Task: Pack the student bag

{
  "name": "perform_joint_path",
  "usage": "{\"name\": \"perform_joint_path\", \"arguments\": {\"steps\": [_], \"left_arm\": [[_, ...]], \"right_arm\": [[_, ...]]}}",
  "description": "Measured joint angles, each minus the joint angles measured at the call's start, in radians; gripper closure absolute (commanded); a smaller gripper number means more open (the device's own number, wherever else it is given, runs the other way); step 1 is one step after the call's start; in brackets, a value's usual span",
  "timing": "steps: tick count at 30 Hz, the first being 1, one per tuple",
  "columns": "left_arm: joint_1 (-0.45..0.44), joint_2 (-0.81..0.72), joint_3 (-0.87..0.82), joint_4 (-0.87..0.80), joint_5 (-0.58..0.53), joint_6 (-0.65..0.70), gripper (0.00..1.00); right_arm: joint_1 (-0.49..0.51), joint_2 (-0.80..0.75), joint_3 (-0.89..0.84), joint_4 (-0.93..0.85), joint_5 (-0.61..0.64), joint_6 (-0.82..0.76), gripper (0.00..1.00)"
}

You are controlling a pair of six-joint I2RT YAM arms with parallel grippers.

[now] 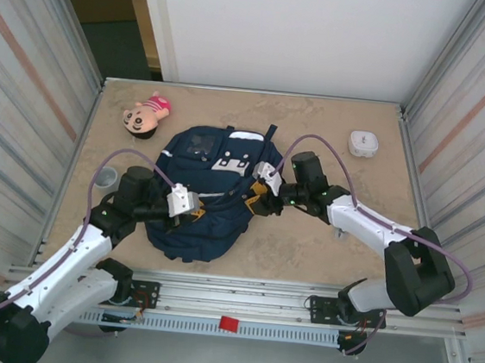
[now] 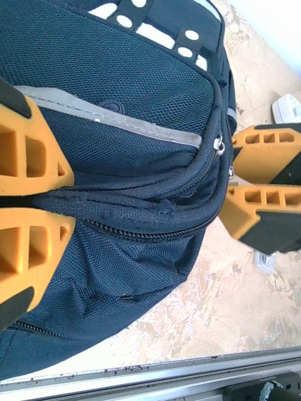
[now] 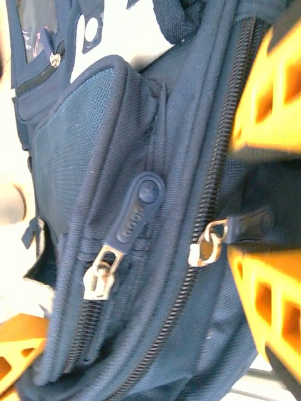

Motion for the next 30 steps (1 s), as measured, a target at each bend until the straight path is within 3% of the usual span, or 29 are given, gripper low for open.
{"name": "perform_joint_path", "arguments": {"steps": [3, 4, 18, 24, 30], "left_arm": [[0.000, 0.001, 0.000, 0.003, 0.000, 0.000, 1.00], [0.000, 0.001, 0.000, 0.004, 0.000, 0.001, 1.00], [0.000, 0.004, 0.023, -0.039, -0.011, 0.060, 1.00], [0.004, -0.008, 0.033, -0.105, 0.012, 0.083, 1.00], [0.004, -0.027, 0.039, -0.129, 0.012, 0.086, 1.00]], "right_arm": [[0.004, 0.002, 0.000, 0.000, -0.002, -0.001, 0.98], [0.005, 0.002, 0.000, -0.003, -0.003, 0.000, 1.00], [-0.117, -0.013, 0.027, -0.083, 0.060, 0.008, 1.00], [-0.195, 0.138, 0.159, -0.092, 0.173, 0.025, 1.00], [-0.219, 0.197, 0.205, -0.107, 0.174, 0.030, 1.00]]}}
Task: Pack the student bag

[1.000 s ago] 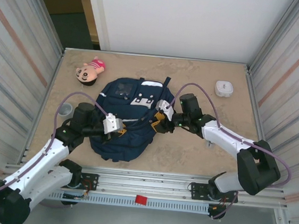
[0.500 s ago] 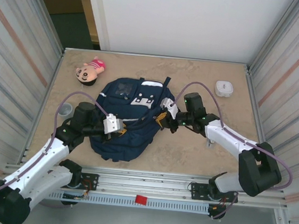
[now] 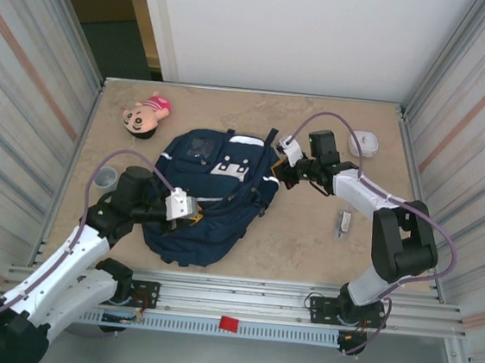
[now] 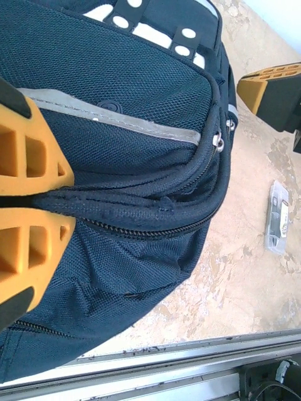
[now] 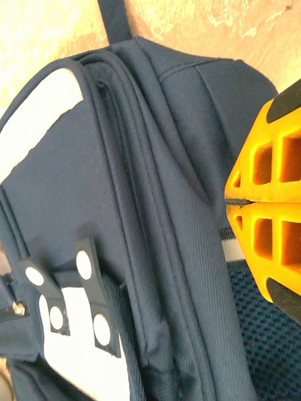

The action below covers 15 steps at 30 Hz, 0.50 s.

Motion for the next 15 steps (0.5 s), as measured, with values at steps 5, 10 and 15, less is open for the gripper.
{"name": "perform_joint_path", "arguments": {"steps": [5, 10, 15], "left_arm": [[0.000, -0.001, 0.000, 0.000, -0.003, 0.000, 1.00], [0.000, 0.000, 0.000, 0.000, -0.003, -0.001, 1.00], [0.000, 0.003, 0.000, 0.001, -0.002, -0.002, 1.00]], "right_arm": [[0.045, -0.131, -0.075, -0.008, -0.039, -0.023, 0.78], [0.157, -0.215, -0.107, -0.034, -0.060, -0.055, 0.66], [0.170, -0.156, -0.107, -0.025, -0.061, -0.043, 0.63]]}}
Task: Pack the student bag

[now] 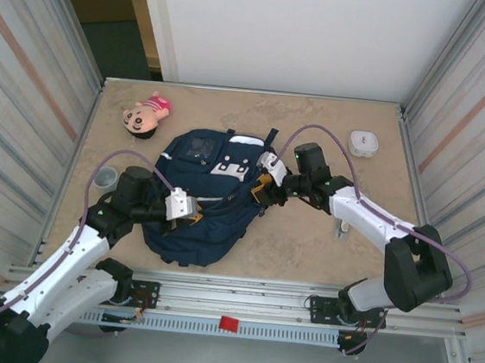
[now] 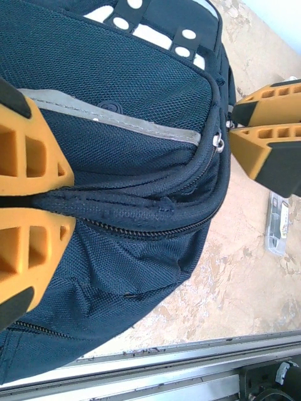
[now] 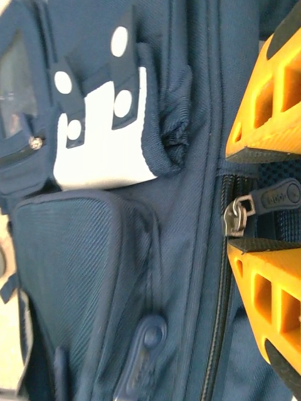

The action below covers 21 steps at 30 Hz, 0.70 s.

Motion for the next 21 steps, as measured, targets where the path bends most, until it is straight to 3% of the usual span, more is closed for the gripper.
{"name": "perform_joint_path", "arguments": {"steps": [5, 14, 21], "left_arm": [[0.000, 0.009, 0.000, 0.006, 0.000, -0.002, 1.00], [0.002, 0.006, 0.004, 0.006, -0.016, -0.002, 1.00], [0.002, -0.001, 0.008, -0.004, -0.029, -0.017, 1.00]], "right_arm": [[-0.003, 0.069, 0.008, 0.033, 0.002, 0.046, 0.71], [-0.084, 0.131, 0.018, 0.084, 0.055, 0.089, 0.65], [-0.114, -0.026, -0.054, 0.111, 0.082, 0.113, 0.60]]}}
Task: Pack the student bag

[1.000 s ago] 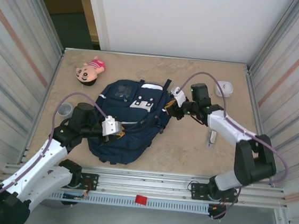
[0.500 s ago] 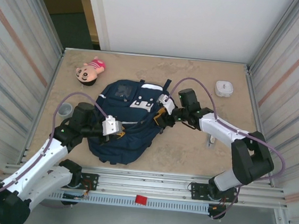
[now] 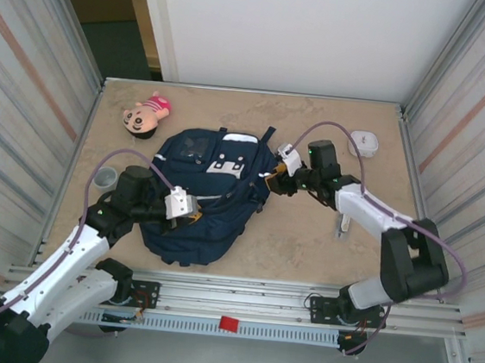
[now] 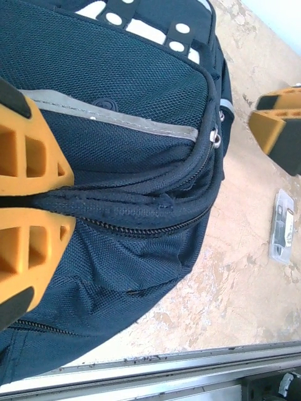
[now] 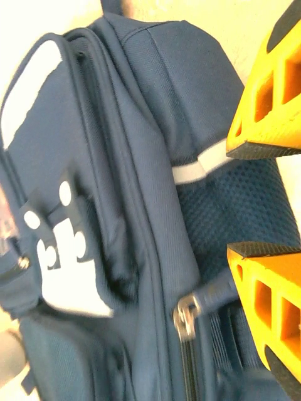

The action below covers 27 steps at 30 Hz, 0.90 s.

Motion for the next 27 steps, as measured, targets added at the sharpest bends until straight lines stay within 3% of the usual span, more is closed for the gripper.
{"name": "perform_joint_path", "arguments": {"steps": [8, 13, 16, 20, 22, 25, 27], "left_arm": [[-0.002, -0.002, 0.013, 0.054, -0.031, -0.120, 1.00], [-0.009, 0.035, 0.054, 0.047, -0.028, -0.119, 0.98], [-0.079, 0.072, 0.071, 0.047, -0.081, -0.101, 0.95], [-0.239, 0.161, 0.090, 0.053, -0.190, -0.083, 0.92], [-0.299, 0.220, 0.101, 0.073, -0.237, -0.083, 0.78], [-0.351, 0.294, 0.114, 0.117, -0.253, -0.081, 0.47], [-0.362, 0.309, 0.117, 0.143, -0.245, -0.092, 0.35]], "right_arm": [[0.059, -0.323, -0.216, 0.073, 0.004, 0.141, 0.58], [0.108, -0.413, -0.282, 0.072, 0.046, 0.250, 0.55], [0.135, -0.423, -0.277, 0.068, 0.066, 0.300, 0.55], [0.155, -0.465, -0.276, 0.048, 0.108, 0.342, 0.55], [0.156, -0.490, -0.277, 0.049, 0.142, 0.352, 0.54], [0.156, -0.524, -0.277, 0.050, 0.186, 0.355, 0.54], [0.156, -0.536, -0.277, 0.049, 0.204, 0.354, 0.53]]}}
